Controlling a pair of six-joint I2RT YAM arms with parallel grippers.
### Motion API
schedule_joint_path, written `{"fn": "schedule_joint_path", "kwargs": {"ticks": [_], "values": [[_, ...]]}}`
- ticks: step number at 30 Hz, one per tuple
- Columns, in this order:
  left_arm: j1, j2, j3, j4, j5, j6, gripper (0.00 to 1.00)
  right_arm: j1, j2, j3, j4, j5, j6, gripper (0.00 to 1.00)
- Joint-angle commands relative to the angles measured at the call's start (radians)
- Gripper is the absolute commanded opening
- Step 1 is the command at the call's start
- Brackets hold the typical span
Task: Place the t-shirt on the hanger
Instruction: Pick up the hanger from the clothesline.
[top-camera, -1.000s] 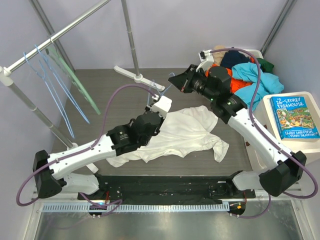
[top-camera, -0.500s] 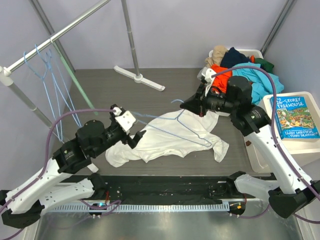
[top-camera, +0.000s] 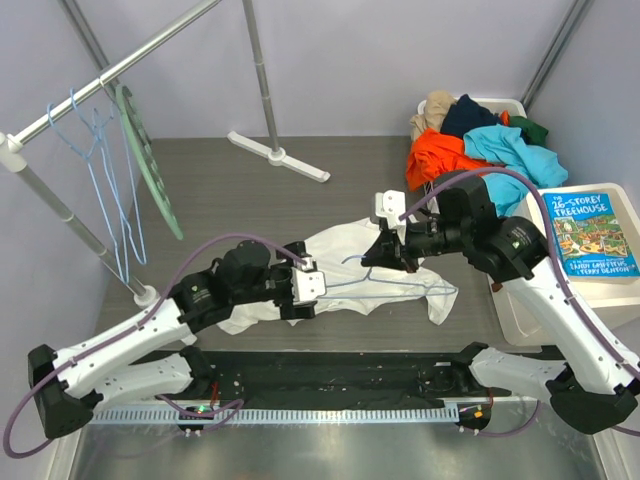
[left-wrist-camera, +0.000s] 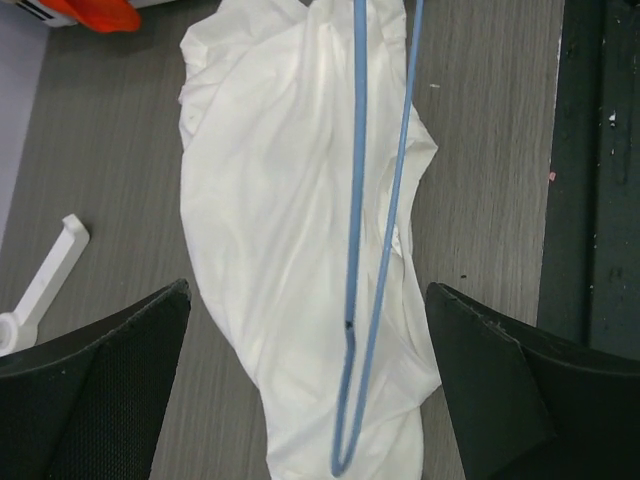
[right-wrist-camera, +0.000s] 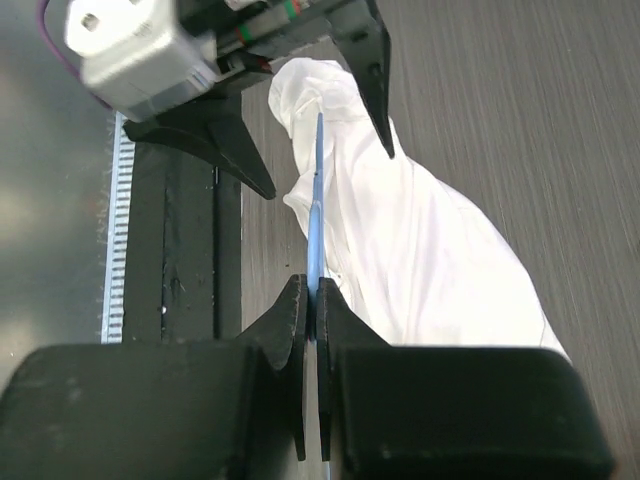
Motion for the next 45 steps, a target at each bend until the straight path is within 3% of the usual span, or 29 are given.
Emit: {"fn": "schedule_joint_path", "kwargs": {"ticks": [1,4,5,7,8,10,11,13,15,16,17,18,21,27,35,38,39,41,45], "values": [[0.004,0.062,0.023,0.12,0.109,-0.012,0.97,0.025,-0.025,0.054,-0.033,0.025,-0.085,0.01],[0.004,0.106,0.017,0.124,0.17,-0.061,0.82,0.034,-0.036,0.046,-0.012,0.035,-0.1,0.01],[0.004,0.116,0.012,0.135,0.17,-0.077,0.68,0.036,-0.042,0.034,0.008,0.038,-0.103,0.01],[0.004,0.136,0.014,0.137,0.166,-0.112,0.52,0.039,-0.056,0.013,0.033,0.06,-0.106,0.01],[0.004,0.149,0.017,0.109,0.181,-0.118,0.28,0.04,-0.079,-0.018,0.062,0.069,-0.108,0.01],[0.004,0.154,0.017,0.068,0.204,-0.139,0.08,0.042,-0.106,-0.058,0.094,0.084,-0.114,0.01],[0.002,0.142,0.0,0.066,0.2,-0.159,0.0,0.04,-0.129,-0.096,0.124,0.092,-0.113,0.01],[0.004,0.124,-0.021,0.066,0.198,-0.179,0.0,0.042,-0.151,-0.134,0.158,0.097,-0.079,0.06],[0.004,0.064,-0.067,0.089,0.19,-0.195,0.0,0.043,-0.172,-0.185,0.18,0.097,-0.053,0.34],[0.002,0.036,-0.086,0.122,0.192,-0.193,0.0,0.043,-0.179,-0.202,0.177,0.098,-0.059,0.64],[0.004,0.012,-0.118,0.135,0.19,-0.178,0.0,0.045,-0.188,-0.24,0.15,0.107,-0.079,0.85],[0.002,-0.025,-0.129,0.144,0.178,-0.175,0.0,0.043,-0.212,-0.262,0.136,0.114,-0.109,0.99],[0.002,-0.044,-0.138,0.129,0.158,-0.153,0.0,0.043,-0.264,-0.348,0.137,0.129,-0.157,1.0],[0.002,-0.053,-0.164,0.156,0.163,-0.135,0.0,0.057,-0.235,-0.38,0.195,0.103,-0.145,0.95],[0.004,-0.002,-0.16,0.212,0.15,-0.126,0.0,0.17,-0.148,-0.409,0.296,0.112,-0.094,0.75],[0.004,-0.004,-0.163,0.213,0.163,-0.121,0.0,0.2,-0.131,-0.428,0.324,0.133,-0.086,0.59],[0.004,-0.007,-0.164,0.212,0.164,-0.121,0.0,0.204,-0.129,-0.434,0.324,0.141,-0.097,0.34],[0.004,-0.015,-0.16,0.186,0.169,-0.114,0.0,0.209,-0.139,-0.449,0.313,0.185,-0.135,0.01],[0.024,-0.028,-0.117,-0.024,0.112,-0.089,0.26,0.209,-0.209,-0.48,0.258,0.287,-0.211,0.01]]}}
